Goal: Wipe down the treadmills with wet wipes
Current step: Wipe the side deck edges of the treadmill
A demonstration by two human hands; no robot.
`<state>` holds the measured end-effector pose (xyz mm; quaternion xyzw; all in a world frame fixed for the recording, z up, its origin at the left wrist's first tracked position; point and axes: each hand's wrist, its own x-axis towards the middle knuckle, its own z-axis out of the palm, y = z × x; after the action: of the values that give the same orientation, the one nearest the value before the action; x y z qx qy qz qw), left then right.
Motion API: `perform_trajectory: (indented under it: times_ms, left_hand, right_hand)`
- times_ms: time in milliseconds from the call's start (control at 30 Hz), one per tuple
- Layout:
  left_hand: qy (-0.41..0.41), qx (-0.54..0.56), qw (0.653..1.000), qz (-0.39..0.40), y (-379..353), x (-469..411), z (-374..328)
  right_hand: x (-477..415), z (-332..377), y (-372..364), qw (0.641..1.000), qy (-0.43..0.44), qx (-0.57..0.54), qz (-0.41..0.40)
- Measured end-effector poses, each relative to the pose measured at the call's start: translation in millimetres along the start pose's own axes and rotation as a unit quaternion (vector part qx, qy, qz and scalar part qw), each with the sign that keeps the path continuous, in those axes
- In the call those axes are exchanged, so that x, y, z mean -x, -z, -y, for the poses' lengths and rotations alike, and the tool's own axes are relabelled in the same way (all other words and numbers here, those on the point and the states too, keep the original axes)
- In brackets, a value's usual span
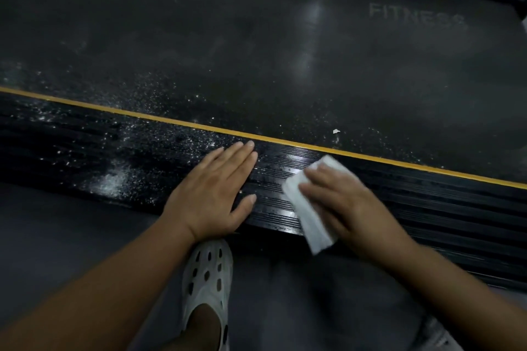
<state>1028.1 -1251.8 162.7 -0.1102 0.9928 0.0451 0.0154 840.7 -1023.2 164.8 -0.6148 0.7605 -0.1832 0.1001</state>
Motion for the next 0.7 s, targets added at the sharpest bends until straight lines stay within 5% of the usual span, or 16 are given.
perform_trajectory:
  times_ms: [100, 267, 467, 700]
  left_hand:
    - [-0.001, -0.003, 1.000, -0.001, 0, 0, 0]
    - [-0.002, 0.001, 1.000, -0.011, 0, 0, 0]
    - [-0.002, -0.003, 1.000, -0.009, 0, 0, 0]
    - [-0.004, -0.009, 1.000, -0.008, -1, 0, 0]
  right_hand:
    - [-39, 7, -8, 0.995, -0.067, 0.043, -0.053]
    - [-35, 37, -22, 0.997, 0.023, 0.072, 0.005]
    - [-35, 27, -16, 0.997, -0.047, 0.055, -0.042]
    - [-6, 6, -9, 0.996, 0.039, 0.083, 0.004]
